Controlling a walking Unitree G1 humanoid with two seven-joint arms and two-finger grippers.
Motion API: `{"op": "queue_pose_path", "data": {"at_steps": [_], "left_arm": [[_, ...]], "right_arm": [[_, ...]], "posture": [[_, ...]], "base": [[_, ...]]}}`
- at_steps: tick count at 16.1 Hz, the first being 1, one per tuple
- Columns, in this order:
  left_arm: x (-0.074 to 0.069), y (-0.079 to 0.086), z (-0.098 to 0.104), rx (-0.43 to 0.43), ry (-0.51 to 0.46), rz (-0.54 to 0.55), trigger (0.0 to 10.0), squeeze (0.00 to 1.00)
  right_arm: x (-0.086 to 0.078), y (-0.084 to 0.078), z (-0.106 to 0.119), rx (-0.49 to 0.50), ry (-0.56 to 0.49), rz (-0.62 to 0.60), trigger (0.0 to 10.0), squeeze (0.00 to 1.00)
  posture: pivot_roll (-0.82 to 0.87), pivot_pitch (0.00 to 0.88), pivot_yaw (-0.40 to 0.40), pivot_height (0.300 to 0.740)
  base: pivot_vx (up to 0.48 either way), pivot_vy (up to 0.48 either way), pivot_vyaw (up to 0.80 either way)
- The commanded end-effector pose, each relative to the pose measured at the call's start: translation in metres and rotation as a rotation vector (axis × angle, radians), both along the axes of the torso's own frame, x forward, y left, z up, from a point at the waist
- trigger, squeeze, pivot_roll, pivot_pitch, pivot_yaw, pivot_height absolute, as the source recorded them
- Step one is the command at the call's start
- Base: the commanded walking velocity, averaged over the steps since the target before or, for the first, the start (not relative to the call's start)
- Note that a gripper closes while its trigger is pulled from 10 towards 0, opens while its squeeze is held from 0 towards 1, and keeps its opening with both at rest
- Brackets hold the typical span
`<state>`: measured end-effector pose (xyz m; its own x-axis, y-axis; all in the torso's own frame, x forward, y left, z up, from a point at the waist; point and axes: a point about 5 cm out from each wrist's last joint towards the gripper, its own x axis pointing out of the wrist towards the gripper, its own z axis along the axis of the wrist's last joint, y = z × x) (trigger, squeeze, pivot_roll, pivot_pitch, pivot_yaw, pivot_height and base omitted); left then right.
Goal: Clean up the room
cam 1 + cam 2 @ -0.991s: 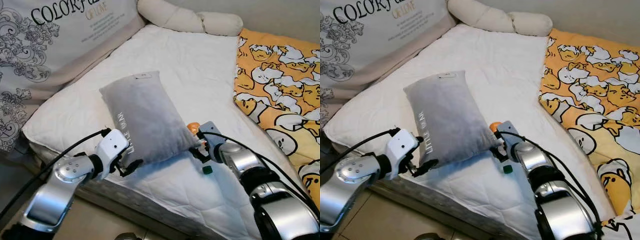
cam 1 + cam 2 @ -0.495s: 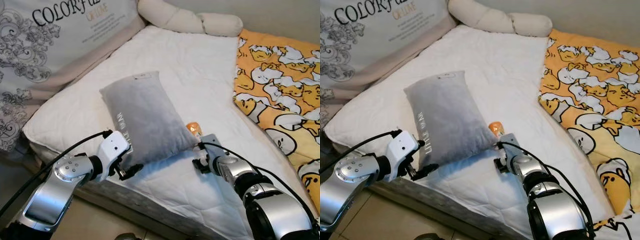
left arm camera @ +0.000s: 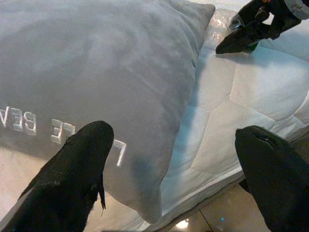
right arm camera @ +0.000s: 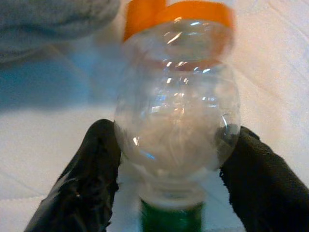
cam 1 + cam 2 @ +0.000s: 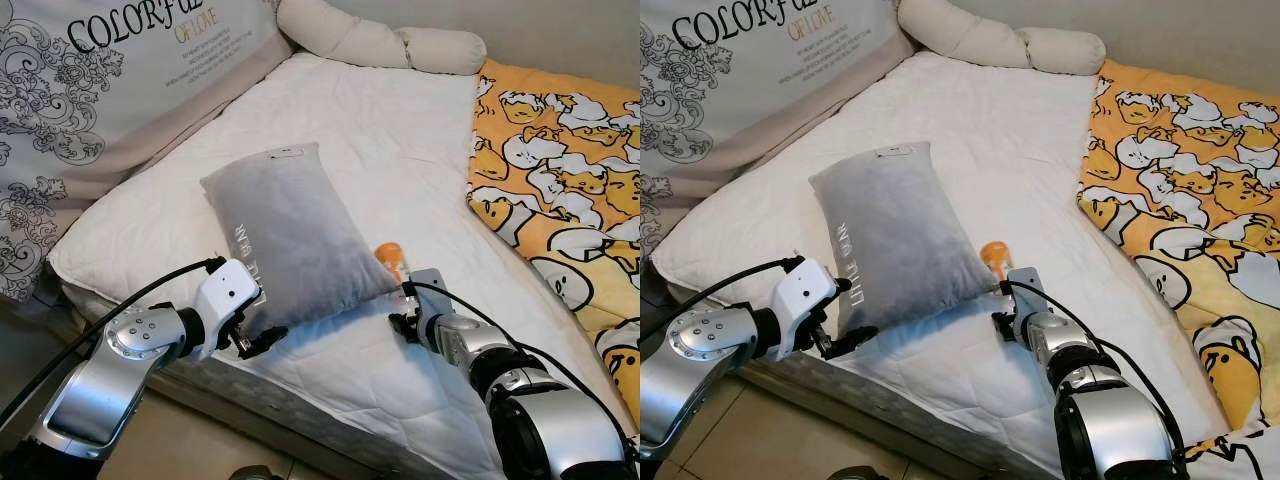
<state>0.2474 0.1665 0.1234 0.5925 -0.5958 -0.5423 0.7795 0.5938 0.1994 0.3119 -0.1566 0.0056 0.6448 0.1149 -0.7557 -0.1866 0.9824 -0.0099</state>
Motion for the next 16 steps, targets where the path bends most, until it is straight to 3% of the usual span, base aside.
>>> {"op": "queue_pose_path", "data": {"at_steps": [1,8,13,15,16], "left_arm": [[0.002,0.002,0.002,0.012,-0.001,0.004,10.0,0.0],[0.002,0.0,0.004,-0.001,-0.011,0.012,10.0,0.0],[0.0,-0.002,0.004,-0.025,-0.038,0.04,10.0,0.0],[-0.002,-0.003,0.006,-0.038,-0.076,0.074,10.0,0.0],[0.001,-0.003,0.011,-0.065,-0.153,0.145,10.0,0.0]], "right_arm": [[0.005,0.002,0.005,0.013,-0.018,-0.007,0.0,0.0],[0.006,0.0,0.006,-0.033,-0.041,0.017,0.0,0.0],[0.013,-0.026,0.017,-0.012,-0.142,-0.084,0.0,0.0],[0.018,-0.043,0.028,-0.031,-0.231,-0.123,0.0,0.0],[0.024,-0.051,0.047,-0.048,-0.39,-0.141,0.0,0.0]], "posture": [[0.2,0.0,0.002,0.74],[0.21,0.0,-0.013,0.74],[0.19,0.0,-0.013,0.74],[0.18,0.0,-0.014,0.74],[0.17,0.0,-0.008,0.74]], "base": [[0.0,0.0,0.0],[0.0,0.0,0.0],[0.0,0.0,0.0],[0.0,0.0,0.0],[0.0,0.0,0.0]]}}
